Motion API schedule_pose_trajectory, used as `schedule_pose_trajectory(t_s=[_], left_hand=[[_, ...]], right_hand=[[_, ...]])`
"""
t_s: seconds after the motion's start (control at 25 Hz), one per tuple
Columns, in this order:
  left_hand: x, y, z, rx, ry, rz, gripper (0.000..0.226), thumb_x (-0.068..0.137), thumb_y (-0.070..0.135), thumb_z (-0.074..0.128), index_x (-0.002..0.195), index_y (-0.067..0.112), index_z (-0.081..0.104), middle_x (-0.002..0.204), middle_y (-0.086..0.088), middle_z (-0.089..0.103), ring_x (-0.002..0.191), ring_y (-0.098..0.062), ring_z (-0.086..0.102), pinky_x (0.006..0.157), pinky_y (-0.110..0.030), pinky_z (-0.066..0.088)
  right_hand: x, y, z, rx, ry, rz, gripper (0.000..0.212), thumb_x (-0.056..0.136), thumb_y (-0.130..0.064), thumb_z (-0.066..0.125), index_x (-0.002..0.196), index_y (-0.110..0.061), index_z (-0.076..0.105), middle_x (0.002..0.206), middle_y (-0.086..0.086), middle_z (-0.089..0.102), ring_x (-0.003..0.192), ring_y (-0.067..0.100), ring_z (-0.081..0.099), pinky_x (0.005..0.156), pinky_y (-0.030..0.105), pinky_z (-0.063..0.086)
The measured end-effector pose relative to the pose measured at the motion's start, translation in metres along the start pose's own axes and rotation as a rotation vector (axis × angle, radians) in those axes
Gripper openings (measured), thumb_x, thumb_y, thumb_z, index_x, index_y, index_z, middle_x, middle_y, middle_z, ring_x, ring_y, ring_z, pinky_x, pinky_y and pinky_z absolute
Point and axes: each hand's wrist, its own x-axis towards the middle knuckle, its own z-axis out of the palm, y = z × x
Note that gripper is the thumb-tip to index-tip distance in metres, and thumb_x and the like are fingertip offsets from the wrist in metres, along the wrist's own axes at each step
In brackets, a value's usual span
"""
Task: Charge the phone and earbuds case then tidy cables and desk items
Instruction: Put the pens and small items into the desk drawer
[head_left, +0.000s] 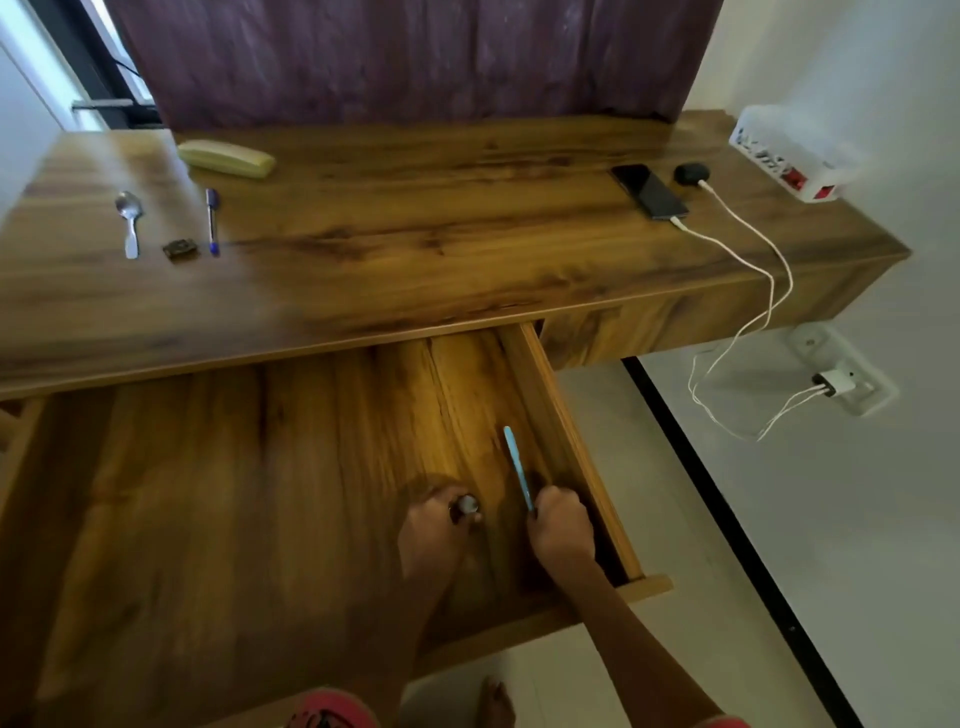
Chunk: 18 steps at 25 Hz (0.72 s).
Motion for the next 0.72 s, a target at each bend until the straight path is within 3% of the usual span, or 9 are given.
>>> schedule_pose_trajectory(t_s=[0.44,0.72], left_hand=[[-0.0001,-0.0091,0.006,0.035,0.03,0.116,0.031,0.08,0.021,0.066,0.111,0.022,0.061,0.113,0.002,0.062,0.101,-0.012,0.057,0.079,-0.017,0.039],[-0.0049,-0.0055,-0.0029,0.077,0.023,0.06,0.049,0.077,0.029,0.07,0.122,0.019,0.052,0.12,-0.001,0.057,0.105,-0.016,0.056,0.081,-0.026,0.047]], right_hand=[[0.0041,0.0046,0.0066,-0.115,-0.008,-0.045,0.019,0.094,-0.015,0.047,0.111,-0.009,0.053,0.109,0.008,0.061,0.098,0.018,0.061,0.083,0.03,0.054],[-0.0004,0.0017,0.0074,-0.136,0.061,-0.129,0.026,0.094,-0.024,0.047,0.115,-0.01,0.053,0.12,0.007,0.05,0.101,0.017,0.056,0.083,0.026,0.052]])
